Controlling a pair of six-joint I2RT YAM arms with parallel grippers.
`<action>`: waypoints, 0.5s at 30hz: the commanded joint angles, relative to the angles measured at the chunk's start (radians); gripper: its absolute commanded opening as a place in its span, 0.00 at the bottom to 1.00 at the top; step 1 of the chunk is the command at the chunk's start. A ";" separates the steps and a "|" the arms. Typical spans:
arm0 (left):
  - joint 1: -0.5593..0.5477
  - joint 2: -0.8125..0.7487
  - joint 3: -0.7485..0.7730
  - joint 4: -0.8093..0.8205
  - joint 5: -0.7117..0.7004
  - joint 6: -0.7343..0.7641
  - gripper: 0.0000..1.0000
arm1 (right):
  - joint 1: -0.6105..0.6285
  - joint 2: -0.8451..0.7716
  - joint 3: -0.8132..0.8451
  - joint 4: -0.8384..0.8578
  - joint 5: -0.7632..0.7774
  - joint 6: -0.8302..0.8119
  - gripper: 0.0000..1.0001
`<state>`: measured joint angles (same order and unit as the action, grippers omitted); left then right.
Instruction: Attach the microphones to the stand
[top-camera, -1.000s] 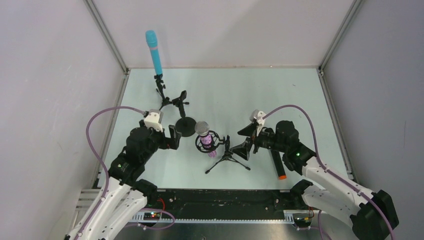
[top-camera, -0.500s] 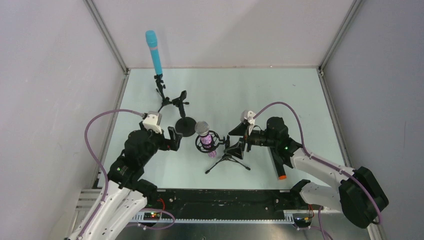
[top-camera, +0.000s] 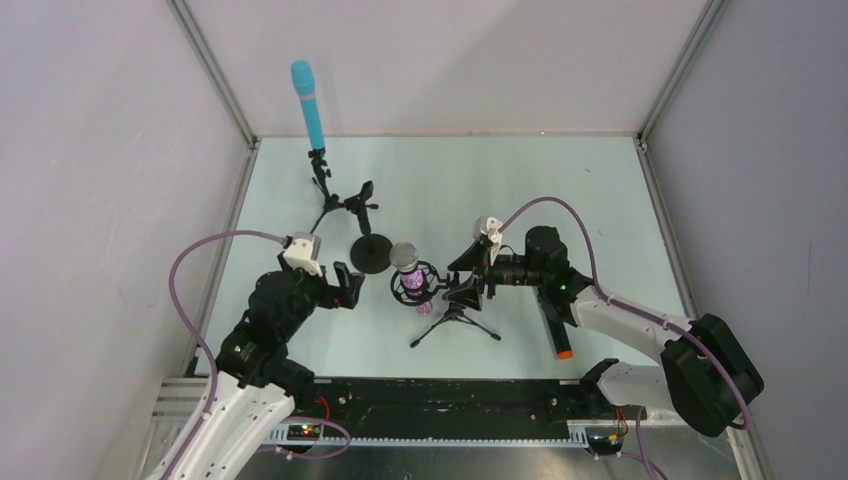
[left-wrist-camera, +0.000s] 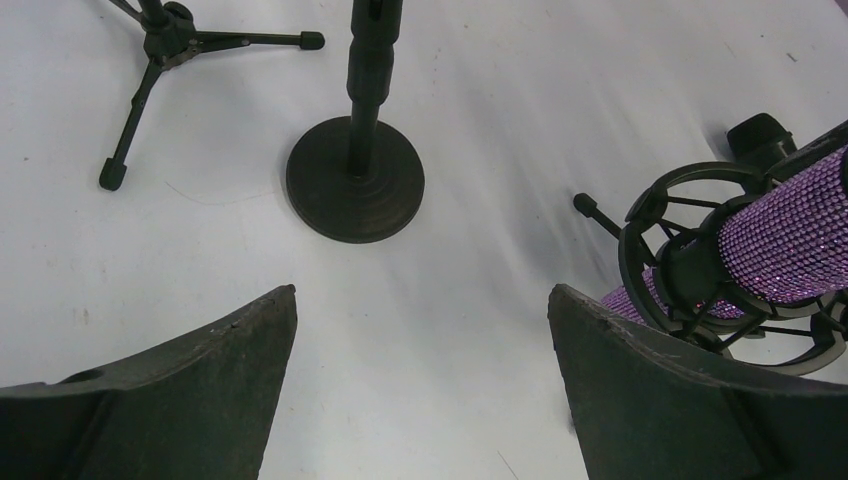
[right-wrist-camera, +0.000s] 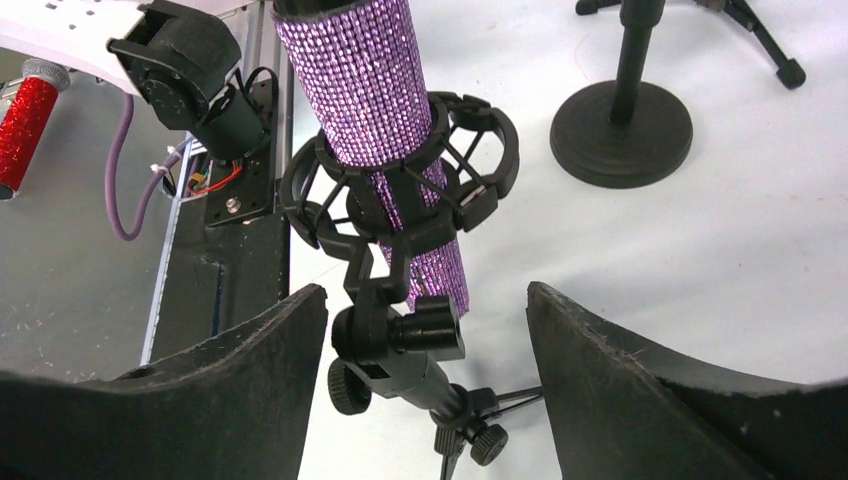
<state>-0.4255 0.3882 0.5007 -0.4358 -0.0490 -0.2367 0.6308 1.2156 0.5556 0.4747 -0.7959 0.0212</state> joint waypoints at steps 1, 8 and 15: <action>0.003 0.021 0.008 0.022 0.008 -0.015 0.98 | 0.004 0.003 0.057 0.055 -0.025 -0.017 0.80; 0.003 0.025 0.007 0.023 0.014 -0.014 0.98 | 0.006 0.031 0.107 -0.017 -0.060 -0.073 0.77; 0.003 0.030 0.007 0.023 0.020 -0.012 0.98 | 0.029 0.073 0.158 -0.106 -0.102 -0.123 0.69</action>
<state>-0.4255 0.4126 0.5007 -0.4358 -0.0444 -0.2367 0.6456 1.2652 0.6548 0.4187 -0.8509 -0.0505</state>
